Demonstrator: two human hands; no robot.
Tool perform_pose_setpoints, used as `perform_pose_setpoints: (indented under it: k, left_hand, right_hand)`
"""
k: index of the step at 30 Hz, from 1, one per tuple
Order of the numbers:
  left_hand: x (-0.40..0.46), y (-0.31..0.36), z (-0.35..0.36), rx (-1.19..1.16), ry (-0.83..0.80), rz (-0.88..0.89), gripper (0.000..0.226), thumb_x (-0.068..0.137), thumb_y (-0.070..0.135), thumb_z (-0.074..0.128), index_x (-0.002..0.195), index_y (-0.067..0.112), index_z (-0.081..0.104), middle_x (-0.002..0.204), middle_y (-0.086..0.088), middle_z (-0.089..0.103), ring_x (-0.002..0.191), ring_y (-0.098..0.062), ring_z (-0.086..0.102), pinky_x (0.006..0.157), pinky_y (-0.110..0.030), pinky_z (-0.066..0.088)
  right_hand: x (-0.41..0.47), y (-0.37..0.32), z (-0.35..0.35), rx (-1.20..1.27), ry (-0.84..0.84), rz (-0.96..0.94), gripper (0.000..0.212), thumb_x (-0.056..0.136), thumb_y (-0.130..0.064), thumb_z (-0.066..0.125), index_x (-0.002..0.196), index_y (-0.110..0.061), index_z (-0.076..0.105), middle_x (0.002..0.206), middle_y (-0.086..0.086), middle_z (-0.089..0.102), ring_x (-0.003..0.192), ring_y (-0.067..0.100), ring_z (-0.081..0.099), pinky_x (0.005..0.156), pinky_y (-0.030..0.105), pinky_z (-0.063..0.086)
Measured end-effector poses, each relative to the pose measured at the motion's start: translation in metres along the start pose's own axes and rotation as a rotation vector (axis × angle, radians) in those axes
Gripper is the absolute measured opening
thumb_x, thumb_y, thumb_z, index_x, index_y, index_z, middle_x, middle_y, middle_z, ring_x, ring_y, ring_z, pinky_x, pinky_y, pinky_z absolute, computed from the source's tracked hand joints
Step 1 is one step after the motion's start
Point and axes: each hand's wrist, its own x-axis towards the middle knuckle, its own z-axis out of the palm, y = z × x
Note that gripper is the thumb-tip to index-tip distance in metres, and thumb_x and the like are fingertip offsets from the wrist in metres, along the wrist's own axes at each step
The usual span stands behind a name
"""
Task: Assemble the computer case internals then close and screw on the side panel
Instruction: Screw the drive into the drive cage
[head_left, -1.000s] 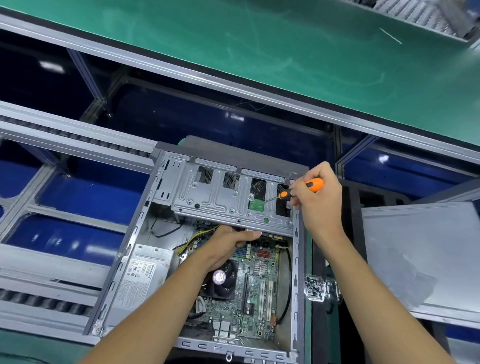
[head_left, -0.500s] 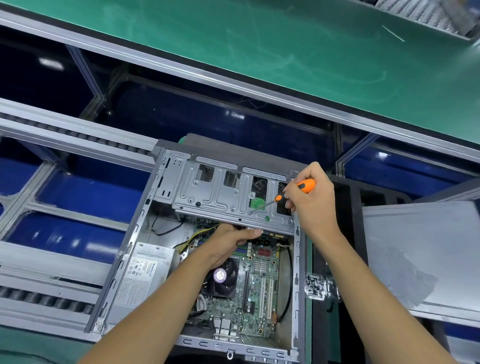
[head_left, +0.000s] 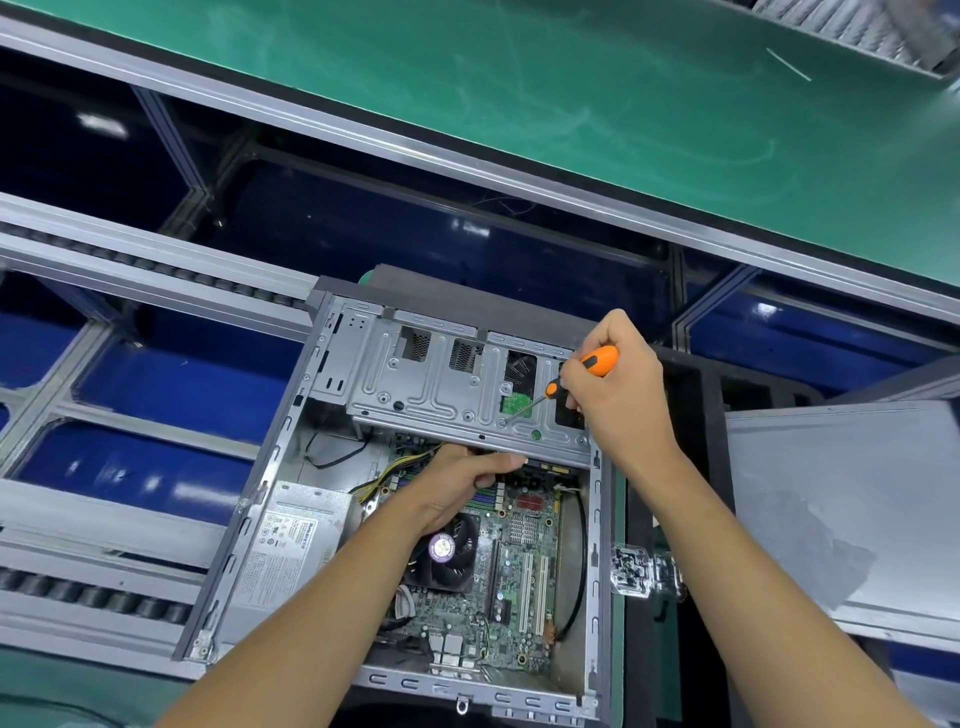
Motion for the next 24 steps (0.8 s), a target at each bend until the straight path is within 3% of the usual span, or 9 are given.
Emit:
perform_pose_setpoints:
  k: [2, 5, 7, 9, 11, 14, 17, 19, 24]
  left_hand:
    - [-0.001, 0.001, 0.001, -0.01, 0.004, -0.032, 0.013, 0.078, 0.028, 0.084, 0.079, 0.015, 0.083, 0.103, 0.007, 0.077, 0.076, -0.017, 0.039, 0.09, -0.025, 0.037]
    - [-0.001, 0.003, 0.001, 0.018, 0.004, -0.057, 0.046, 0.063, 0.054, 0.09, 0.084, 0.014, 0.083, 0.115, 0.008, 0.073, 0.066, -0.01, 0.036, 0.106, -0.028, 0.033]
    - [0.001, 0.003, -0.001, 0.055, 0.011, -0.059, 0.069, 0.054, 0.063, 0.092, 0.08, 0.003, 0.07, 0.105, -0.001, 0.06, 0.064, -0.008, 0.038, 0.11, -0.031, 0.032]
    - [0.004, 0.0, -0.003, 0.12, 0.023, -0.042, 0.08, 0.054, 0.066, 0.09, 0.094, 0.009, 0.051, 0.088, -0.005, 0.043, 0.063, -0.001, 0.044, 0.116, -0.037, 0.03]
    - [0.006, -0.003, -0.005, 0.162, 0.034, -0.025, 0.082, 0.052, 0.069, 0.089, 0.093, 0.011, 0.049, 0.071, -0.003, 0.032, 0.065, 0.008, 0.044, 0.105, -0.033, 0.037]
    - [0.003, -0.001, -0.004, 0.214, 0.053, -0.047, 0.072, 0.052, 0.07, 0.088, 0.068, 0.02, 0.039, 0.069, -0.006, 0.025, 0.052, -0.007, 0.034, 0.086, -0.027, 0.038]
    - [0.004, -0.002, -0.004, 0.211, 0.051, -0.032, 0.062, 0.063, 0.058, 0.084, 0.061, 0.024, 0.032, 0.061, 0.001, 0.033, 0.049, 0.001, 0.047, 0.088, -0.026, 0.035]
    - [0.006, -0.003, -0.004, 0.213, 0.064, -0.025, 0.061, 0.064, 0.055, 0.083, 0.059, 0.026, 0.03, 0.07, -0.001, 0.033, 0.052, -0.003, 0.045, 0.087, -0.027, 0.035]
    - [0.008, -0.006, -0.006, 0.253, 0.084, -0.012, 0.067, 0.063, 0.062, 0.086, 0.056, 0.029, 0.029, 0.055, 0.005, 0.027, 0.051, -0.007, 0.041, 0.089, -0.03, 0.037]
  right_hand:
    - [0.002, -0.007, 0.001, -0.046, -0.048, -0.036, 0.024, 0.085, -0.006, 0.066, 0.082, -0.019, 0.046, 0.072, 0.005, 0.057, 0.063, 0.029, 0.061, 0.051, 0.04, 0.052]
    - [0.007, -0.019, 0.001, -0.148, -0.194, -0.127, 0.025, 0.085, -0.01, 0.067, 0.082, -0.024, 0.047, 0.072, -0.003, 0.056, 0.064, 0.02, 0.059, 0.055, 0.034, 0.049]
    - [0.012, -0.027, 0.0, -0.199, -0.315, -0.185, 0.024, 0.084, -0.009, 0.067, 0.082, -0.022, 0.047, 0.072, -0.002, 0.055, 0.063, 0.018, 0.052, 0.057, 0.035, 0.045]
    - [0.019, -0.037, -0.002, -0.248, -0.453, -0.22, 0.023, 0.083, -0.006, 0.067, 0.082, -0.019, 0.048, 0.073, -0.002, 0.055, 0.063, 0.013, 0.047, 0.058, 0.031, 0.041]
    - [0.027, -0.047, -0.005, -0.291, -0.595, -0.23, 0.023, 0.081, -0.003, 0.068, 0.083, -0.018, 0.05, 0.076, -0.003, 0.057, 0.064, 0.007, 0.047, 0.057, 0.022, 0.039]
    - [0.037, -0.06, -0.007, -0.364, -0.716, -0.236, 0.025, 0.078, 0.001, 0.067, 0.081, -0.019, 0.052, 0.08, -0.006, 0.06, 0.068, 0.008, 0.053, 0.058, 0.023, 0.043]
    - [0.042, -0.066, -0.004, -0.441, -0.763, -0.262, 0.028, 0.076, 0.002, 0.068, 0.081, -0.021, 0.052, 0.081, -0.008, 0.06, 0.068, 0.007, 0.054, 0.056, 0.023, 0.043]
    - [0.043, -0.066, -0.002, -0.481, -0.767, -0.28, 0.03, 0.075, 0.001, 0.068, 0.079, -0.023, 0.05, 0.078, -0.007, 0.058, 0.067, 0.009, 0.052, 0.055, 0.026, 0.042]
    - [0.044, -0.062, 0.0, -0.517, -0.655, -0.327, 0.03, 0.075, -0.007, 0.07, 0.074, -0.027, 0.048, 0.073, -0.01, 0.057, 0.06, 0.006, 0.049, 0.051, 0.026, 0.04]
